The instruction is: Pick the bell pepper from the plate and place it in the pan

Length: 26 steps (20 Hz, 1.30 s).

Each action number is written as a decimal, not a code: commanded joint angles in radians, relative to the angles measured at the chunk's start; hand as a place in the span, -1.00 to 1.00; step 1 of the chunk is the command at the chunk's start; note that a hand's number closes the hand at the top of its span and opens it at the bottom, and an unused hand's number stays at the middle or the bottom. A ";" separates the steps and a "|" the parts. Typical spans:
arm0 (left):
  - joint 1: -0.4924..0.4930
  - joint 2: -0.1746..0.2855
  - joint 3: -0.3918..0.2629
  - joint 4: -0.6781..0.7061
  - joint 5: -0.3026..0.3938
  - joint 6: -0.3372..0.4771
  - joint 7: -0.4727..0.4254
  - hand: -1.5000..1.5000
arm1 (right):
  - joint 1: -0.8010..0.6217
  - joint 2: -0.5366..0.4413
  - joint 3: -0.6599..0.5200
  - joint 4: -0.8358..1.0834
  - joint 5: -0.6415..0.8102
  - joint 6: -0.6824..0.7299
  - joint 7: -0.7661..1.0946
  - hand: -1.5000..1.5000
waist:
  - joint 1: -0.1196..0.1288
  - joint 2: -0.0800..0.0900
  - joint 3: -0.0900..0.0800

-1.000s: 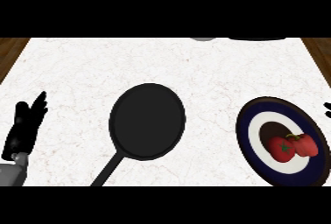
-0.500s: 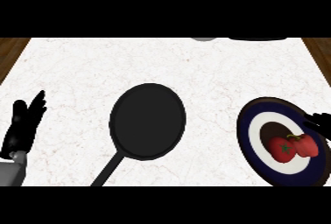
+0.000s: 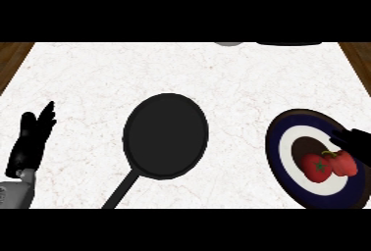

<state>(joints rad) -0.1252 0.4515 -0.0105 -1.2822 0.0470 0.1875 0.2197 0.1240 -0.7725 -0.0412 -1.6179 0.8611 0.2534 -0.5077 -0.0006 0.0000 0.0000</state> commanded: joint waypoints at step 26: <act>0.009 -0.104 0.119 -0.051 -0.142 -0.096 0.031 0.00 | -0.161 0.185 -0.050 0.326 0.304 -0.098 -0.134 1.00 | 0.001 0.000 0.000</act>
<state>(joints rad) -0.0999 0.3754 0.1134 -1.3419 -0.0632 0.0849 0.2525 -0.0226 -0.5862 -0.0794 -1.3638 1.1367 0.2070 -0.5843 0.0014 -0.0003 0.0000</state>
